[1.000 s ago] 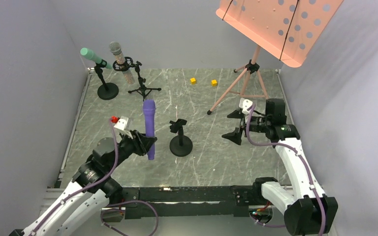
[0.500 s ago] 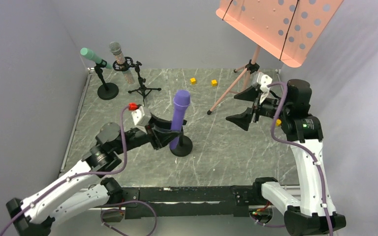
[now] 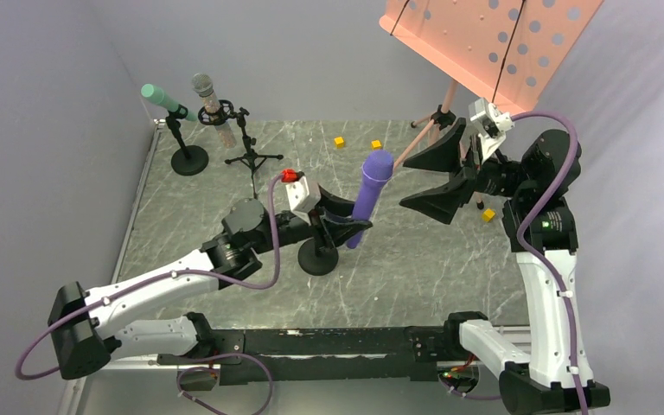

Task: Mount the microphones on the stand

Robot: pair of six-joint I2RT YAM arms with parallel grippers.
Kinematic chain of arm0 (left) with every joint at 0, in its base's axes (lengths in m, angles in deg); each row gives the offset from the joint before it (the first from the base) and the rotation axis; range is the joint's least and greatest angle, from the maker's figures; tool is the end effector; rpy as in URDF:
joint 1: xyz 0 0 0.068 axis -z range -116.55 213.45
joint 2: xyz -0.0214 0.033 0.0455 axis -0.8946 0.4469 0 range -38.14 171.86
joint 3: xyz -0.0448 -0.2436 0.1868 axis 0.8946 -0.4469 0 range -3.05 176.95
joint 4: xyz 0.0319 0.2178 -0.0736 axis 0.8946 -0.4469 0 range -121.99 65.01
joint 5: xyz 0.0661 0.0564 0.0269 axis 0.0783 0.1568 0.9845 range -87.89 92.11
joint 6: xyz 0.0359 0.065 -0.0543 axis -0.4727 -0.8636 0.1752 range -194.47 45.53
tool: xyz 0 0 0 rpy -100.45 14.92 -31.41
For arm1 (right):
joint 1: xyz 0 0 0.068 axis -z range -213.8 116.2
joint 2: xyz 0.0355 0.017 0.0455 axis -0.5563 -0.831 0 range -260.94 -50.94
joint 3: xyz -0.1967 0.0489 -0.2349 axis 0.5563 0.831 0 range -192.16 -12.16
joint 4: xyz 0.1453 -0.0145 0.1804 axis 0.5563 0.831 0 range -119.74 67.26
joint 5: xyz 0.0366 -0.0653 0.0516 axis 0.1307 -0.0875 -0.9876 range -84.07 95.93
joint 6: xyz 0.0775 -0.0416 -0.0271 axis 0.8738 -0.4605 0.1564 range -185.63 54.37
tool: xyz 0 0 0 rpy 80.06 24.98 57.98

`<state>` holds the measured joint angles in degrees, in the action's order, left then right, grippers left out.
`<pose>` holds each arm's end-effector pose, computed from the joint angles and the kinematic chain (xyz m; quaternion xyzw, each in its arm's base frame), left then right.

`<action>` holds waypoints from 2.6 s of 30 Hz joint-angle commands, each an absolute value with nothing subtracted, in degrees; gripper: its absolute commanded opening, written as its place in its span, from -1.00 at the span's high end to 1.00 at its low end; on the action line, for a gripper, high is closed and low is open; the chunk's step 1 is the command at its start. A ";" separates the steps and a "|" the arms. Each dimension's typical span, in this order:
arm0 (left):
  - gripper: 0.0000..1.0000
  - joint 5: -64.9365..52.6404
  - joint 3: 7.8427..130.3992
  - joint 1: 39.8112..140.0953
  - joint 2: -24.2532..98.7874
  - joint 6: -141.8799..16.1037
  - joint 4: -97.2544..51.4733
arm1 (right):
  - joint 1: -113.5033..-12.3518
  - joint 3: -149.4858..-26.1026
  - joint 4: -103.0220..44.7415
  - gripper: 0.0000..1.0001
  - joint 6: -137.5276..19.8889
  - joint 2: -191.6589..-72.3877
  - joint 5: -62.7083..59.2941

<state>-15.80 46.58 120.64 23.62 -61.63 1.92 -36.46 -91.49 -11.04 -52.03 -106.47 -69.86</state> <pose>0.1117 -0.2202 0.4328 0.3417 0.5117 -0.5268 0.5865 0.1100 0.0853 0.5122 -0.4005 0.5733 0.4928 0.5178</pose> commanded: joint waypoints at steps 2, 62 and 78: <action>1.00 -14.22 51.92 122.51 27.54 -60.39 10.94 | -36.53 -91.05 -16.56 -1.00 -44.92 -106.56 -71.49; -0.99 -4.85 28.48 110.29 -9.08 -83.59 -23.33 | -50.61 -107.34 13.58 0.86 -82.84 -121.74 -59.27; -0.99 -10.43 7.31 108.82 -2.25 -79.74 13.93 | -60.34 -114.80 20.18 0.86 -93.54 -132.03 -54.14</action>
<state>-7.56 7.43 109.56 -6.57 -79.81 -0.09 -59.91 -111.86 19.80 -90.30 -131.30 -54.03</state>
